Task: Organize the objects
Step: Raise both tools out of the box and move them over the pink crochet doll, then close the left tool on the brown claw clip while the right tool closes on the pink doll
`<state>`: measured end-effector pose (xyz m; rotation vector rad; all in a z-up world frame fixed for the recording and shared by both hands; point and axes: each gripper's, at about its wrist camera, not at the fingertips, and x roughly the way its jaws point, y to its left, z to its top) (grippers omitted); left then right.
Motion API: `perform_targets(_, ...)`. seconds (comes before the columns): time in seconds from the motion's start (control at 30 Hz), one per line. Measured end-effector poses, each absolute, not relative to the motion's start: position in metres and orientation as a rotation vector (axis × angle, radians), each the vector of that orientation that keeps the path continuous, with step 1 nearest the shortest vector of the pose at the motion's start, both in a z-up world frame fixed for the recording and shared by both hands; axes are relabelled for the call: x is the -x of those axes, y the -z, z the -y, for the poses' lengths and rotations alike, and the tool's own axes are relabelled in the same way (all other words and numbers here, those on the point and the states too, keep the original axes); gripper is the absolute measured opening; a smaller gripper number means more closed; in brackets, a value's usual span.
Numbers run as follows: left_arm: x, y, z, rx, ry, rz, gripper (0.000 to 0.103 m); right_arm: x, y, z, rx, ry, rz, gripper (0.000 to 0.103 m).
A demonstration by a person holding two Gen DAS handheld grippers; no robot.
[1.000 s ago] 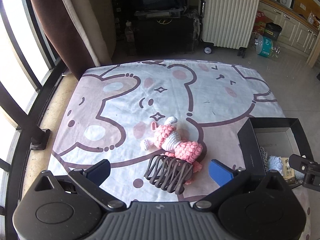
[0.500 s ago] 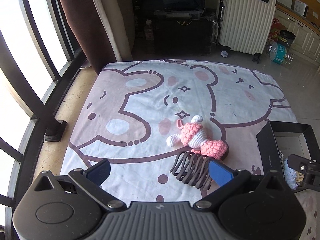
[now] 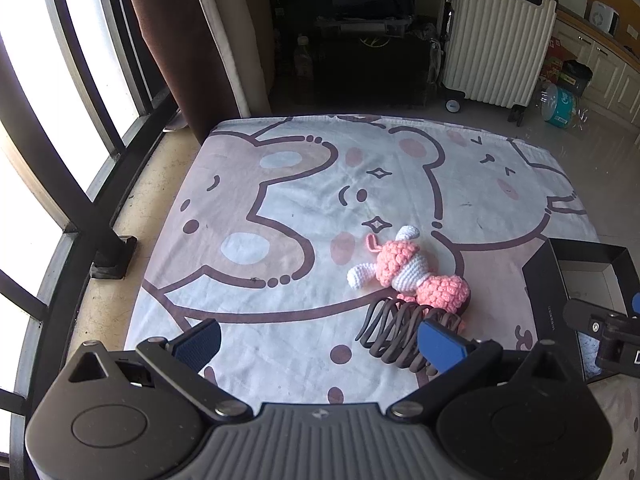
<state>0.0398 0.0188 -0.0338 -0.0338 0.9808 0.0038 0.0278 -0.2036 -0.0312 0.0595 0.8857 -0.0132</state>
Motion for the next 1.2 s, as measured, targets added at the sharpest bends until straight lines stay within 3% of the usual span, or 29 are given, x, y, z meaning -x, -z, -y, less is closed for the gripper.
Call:
perform_targets(0.3, -0.042, 0.038, -0.017, 0.032, 0.044, -0.973, 0.103, -0.033, 0.036, 0.202, -0.087, 0.002, -0.895, 0.103)
perform_targets(0.77, -0.052, 0.052, 0.011, 0.015, 0.191, -1.038, 0.078, -0.048, 0.04, 0.207, -0.102, 0.02, -0.919, 0.103)
perform_targets(1.2, -0.067, 0.072, 0.032, -0.009, 0.259, -1.087, 0.066, -0.089, 0.042, 0.191, -0.077, -0.028, -0.991, 0.103)
